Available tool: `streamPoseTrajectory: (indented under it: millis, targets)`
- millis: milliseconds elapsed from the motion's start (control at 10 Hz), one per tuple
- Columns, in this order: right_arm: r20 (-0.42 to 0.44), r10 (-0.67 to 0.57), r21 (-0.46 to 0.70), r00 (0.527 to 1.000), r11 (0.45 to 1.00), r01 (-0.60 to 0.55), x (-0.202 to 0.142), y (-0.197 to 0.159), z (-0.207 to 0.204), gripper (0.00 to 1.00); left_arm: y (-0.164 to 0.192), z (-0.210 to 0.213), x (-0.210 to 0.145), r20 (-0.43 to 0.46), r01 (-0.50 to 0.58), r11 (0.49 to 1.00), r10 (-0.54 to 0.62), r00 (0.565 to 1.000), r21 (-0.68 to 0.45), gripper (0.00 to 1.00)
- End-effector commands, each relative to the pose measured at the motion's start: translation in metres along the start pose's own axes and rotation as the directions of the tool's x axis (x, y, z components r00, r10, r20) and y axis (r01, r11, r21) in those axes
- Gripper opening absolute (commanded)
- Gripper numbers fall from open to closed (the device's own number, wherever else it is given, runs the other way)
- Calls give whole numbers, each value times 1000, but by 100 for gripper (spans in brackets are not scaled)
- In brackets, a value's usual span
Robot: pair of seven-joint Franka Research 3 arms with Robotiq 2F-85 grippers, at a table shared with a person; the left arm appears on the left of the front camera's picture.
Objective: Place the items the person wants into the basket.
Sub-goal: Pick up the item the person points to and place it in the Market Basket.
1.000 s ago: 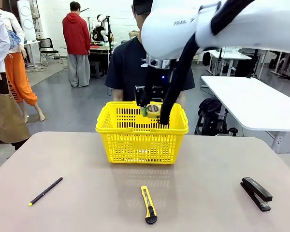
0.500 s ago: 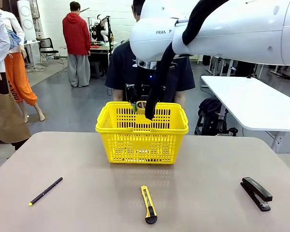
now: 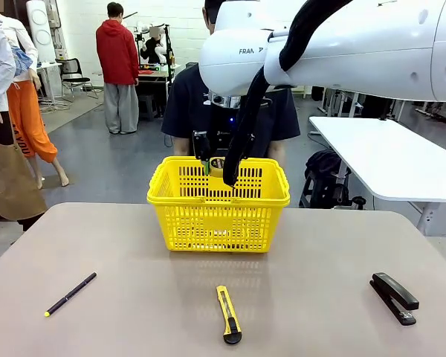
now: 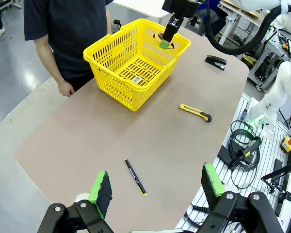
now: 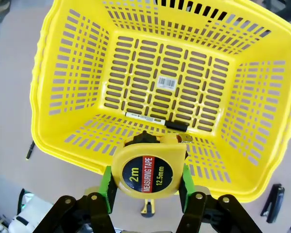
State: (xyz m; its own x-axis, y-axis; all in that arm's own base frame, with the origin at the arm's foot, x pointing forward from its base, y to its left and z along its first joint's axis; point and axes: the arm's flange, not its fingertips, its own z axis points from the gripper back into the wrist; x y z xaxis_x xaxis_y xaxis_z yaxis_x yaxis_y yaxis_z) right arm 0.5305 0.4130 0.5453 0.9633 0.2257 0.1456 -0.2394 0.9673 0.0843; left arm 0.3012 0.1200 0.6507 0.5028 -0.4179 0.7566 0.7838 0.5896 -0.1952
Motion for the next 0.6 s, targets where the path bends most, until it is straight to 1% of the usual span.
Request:
streamPoseTrajectory:
  millis: [0,200,300,400,500]
  targets:
    - [8,7,3,1000,1000,-7,-4,-4,1,63,-1,1,0,5,5,1000,-5,1000,-11,96]
    - [0,0,0,1000,1000,0,0,0,0,63,-1,1,0,5,5,1000,-5,1000,-11,96]
    - [-43,6,-20,999,1000,-7,20,-7,-6,63,-1,1,0,5,5,1000,-5,1000,-11,96]
    - [-88,2,-33,996,999,-5,34,-12,-14,63,-1,1,0,5,5,1000,-5,1000,-11,96]
    - [-127,-2,-42,992,999,-3,39,-16,-23,63,-1,1,0,5,5,1000,-5,1000,-11,96]
